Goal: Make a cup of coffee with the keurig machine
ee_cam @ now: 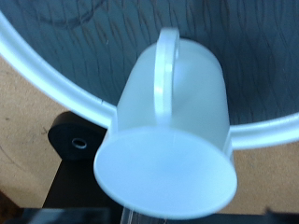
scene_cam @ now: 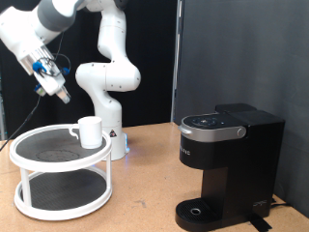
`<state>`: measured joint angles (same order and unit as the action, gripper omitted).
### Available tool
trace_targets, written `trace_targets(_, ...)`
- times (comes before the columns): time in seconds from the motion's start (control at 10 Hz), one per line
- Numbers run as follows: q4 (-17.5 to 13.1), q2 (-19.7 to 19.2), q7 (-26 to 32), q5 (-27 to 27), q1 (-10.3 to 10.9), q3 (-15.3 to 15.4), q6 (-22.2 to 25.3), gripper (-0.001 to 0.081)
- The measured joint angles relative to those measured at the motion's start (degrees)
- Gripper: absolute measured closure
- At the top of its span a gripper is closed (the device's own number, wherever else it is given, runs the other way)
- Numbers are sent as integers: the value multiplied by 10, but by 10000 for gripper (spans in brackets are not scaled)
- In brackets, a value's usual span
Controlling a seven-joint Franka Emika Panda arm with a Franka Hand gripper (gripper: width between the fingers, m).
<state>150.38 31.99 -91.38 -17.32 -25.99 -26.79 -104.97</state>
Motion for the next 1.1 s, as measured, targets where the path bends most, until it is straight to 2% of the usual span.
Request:
trace_targets(0.1,15,-8,8,0,0,0,-24,505)
trace_targets(0.2,30,-17,17,0,0,0,-46,505)
trace_targets(0.3,42,-27,27,0,0,0,-62,258)
trace_targets(0.4,51,-35,38,-2,0,0,-75,258)
trace_targets(0.5,59,-41,50,-7,0,0,-85,137)
trace_targets(0.6,64,-44,57,-11,0,0,-91,86)
trace_targets(1.1,76,-53,66,-27,3,0,-111,72)
